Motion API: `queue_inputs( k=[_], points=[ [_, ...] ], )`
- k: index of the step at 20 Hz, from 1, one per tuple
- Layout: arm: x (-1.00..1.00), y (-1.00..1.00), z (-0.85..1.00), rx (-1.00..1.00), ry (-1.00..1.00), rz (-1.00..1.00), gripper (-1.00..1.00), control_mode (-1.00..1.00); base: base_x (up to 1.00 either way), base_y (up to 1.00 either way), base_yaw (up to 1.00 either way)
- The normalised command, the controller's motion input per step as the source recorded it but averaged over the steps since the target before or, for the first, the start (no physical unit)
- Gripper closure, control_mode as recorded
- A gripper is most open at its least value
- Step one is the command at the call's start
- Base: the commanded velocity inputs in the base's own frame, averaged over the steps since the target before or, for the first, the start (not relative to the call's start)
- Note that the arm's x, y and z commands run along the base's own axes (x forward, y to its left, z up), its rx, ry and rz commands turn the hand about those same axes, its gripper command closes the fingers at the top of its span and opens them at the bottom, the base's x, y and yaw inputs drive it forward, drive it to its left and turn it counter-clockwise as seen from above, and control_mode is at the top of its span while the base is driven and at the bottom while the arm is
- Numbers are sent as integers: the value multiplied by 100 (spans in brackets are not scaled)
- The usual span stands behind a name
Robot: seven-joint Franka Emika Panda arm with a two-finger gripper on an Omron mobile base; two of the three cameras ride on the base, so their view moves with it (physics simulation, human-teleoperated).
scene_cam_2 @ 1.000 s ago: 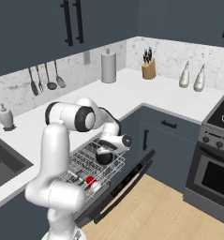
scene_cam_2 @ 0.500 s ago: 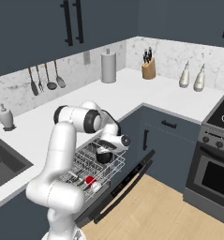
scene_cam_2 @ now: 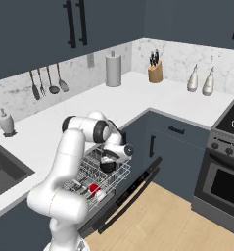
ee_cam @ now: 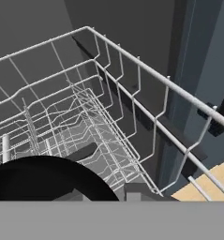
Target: Pick up the cup and bowl from the counter, place them in the dishwasher, and close the dishwasher door.
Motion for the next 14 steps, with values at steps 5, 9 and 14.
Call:
queue_inputs(
  k=[5,9,14],
  points=[
    [0,0,-62,0,-1,7,100,-100,0,0,0],
    [0,0,-56,0,0,6,100,-100,0,0,0],
    [-2,-1,-38,0,-1,5,-100,-100,0,0,0]
  ],
)
